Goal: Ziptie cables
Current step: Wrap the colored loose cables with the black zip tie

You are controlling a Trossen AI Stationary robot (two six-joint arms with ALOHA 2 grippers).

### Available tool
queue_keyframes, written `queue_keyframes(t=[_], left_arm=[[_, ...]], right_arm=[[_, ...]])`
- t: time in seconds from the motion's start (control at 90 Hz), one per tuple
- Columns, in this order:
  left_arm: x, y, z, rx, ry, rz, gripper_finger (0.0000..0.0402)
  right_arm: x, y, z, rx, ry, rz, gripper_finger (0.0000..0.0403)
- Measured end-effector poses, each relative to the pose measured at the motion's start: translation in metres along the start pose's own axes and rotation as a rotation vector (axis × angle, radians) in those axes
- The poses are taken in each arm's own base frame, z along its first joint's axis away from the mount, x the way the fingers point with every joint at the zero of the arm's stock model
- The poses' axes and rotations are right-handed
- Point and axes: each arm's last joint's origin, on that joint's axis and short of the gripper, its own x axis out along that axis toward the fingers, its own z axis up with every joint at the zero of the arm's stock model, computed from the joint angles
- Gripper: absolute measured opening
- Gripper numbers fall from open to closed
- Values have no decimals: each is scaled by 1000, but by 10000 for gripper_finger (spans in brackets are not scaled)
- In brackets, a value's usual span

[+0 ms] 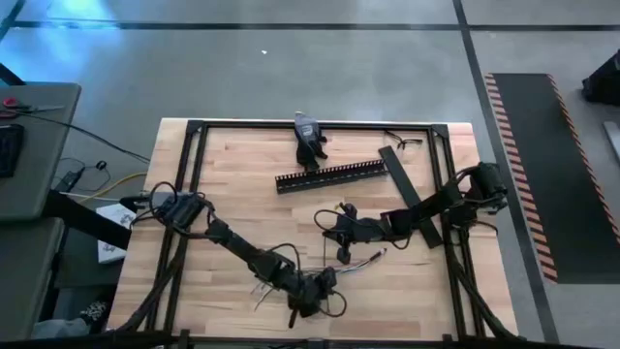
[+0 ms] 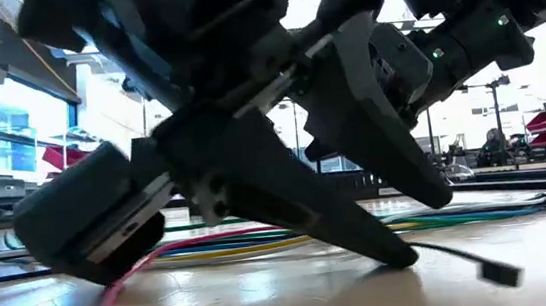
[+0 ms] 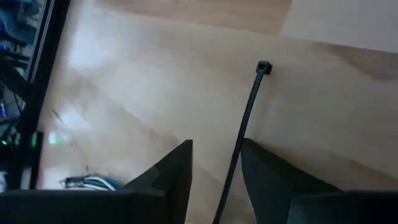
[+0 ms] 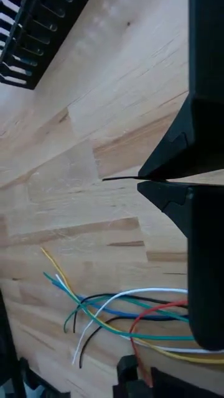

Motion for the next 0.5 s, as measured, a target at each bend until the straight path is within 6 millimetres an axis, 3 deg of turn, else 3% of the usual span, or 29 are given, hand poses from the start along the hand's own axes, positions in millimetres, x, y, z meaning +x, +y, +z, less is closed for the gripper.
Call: queue_keyframes(t=[0.289, 0.5], left_arm=[[4, 1, 0, -75, -3, 43, 10], [4, 6, 5, -210, -16, 167, 0]], right_arm=[[0, 1, 0, 0, 0, 3, 0], [-1, 3, -1, -1, -1, 0, 0]])
